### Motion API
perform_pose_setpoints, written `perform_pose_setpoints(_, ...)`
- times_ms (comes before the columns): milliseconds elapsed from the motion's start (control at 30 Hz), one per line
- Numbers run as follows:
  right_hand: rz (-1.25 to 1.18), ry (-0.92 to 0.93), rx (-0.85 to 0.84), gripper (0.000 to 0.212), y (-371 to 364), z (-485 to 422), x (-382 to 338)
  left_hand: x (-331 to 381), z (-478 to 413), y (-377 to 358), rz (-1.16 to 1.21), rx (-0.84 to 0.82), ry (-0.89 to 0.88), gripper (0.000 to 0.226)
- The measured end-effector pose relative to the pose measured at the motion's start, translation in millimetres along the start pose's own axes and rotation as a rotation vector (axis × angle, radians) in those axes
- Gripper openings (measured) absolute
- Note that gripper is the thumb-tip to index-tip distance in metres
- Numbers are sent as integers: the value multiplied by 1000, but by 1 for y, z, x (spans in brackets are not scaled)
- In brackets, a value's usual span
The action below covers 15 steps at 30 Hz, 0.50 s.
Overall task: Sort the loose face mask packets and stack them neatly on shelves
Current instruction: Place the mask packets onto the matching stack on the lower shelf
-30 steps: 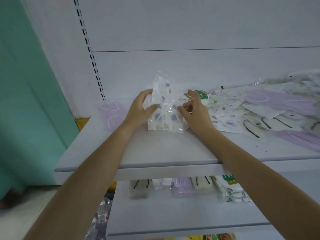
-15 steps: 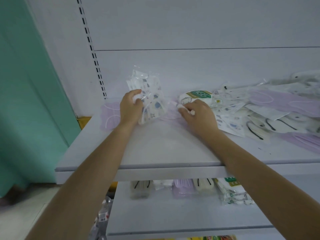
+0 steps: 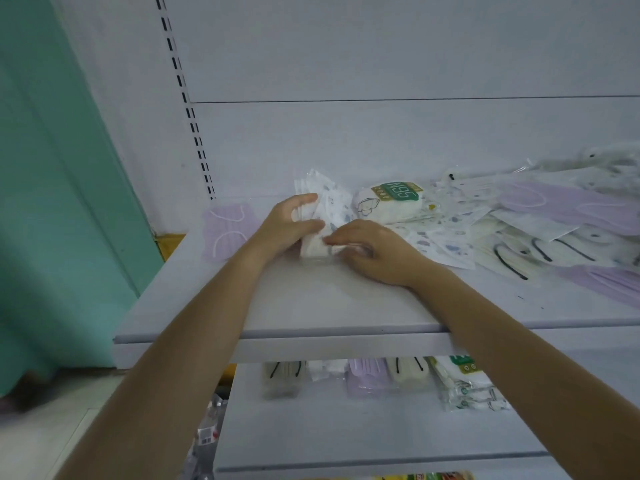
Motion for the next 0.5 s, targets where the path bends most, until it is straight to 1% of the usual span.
perform_pose_setpoints(67, 73, -149, 67, 28, 7, 1, 14, 2, 0, 4, -63, 32, -34, 52)
perform_pose_setpoints(167, 340, -450, 341, 25, 44, 14, 41, 4, 1, 11, -25, 101, -47, 46)
perform_pose_setpoints(200, 454, -559, 363, 24, 53, 20, 51, 4, 1, 16, -29, 146, -48, 44)
perform_pose_setpoints(267, 597, -734, 237, 25, 54, 31, 70, 4, 1, 26, -80, 248, -53, 43)
perform_pose_setpoints(300, 606, -764, 166, 26, 50, 33, 76, 4, 1, 31, -104, 295, -52, 43)
perform_pose_setpoints(367, 527, -714, 85, 28, 40, 31, 76, 2, 1, 38, -121, 371, -49, 42)
perform_pose_setpoints(433, 352, -602, 63, 28, 30, 24, 67, 1, 1, 42, -139, 419, -56, 43)
perform_pose_setpoints(500, 155, -551, 78, 29, 25, 20, 58, 0, 0, 44, -157, 436, -67, 43)
Point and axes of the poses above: each hand's wrist, its own z-axis away from the middle knuckle, its own y-axis out of the back of the hand, x = y × z, the point moved 9 cm from there along -z, towards the middle knuckle, and after that the axes turned 3 degrees about x, right-handed, at the moved point
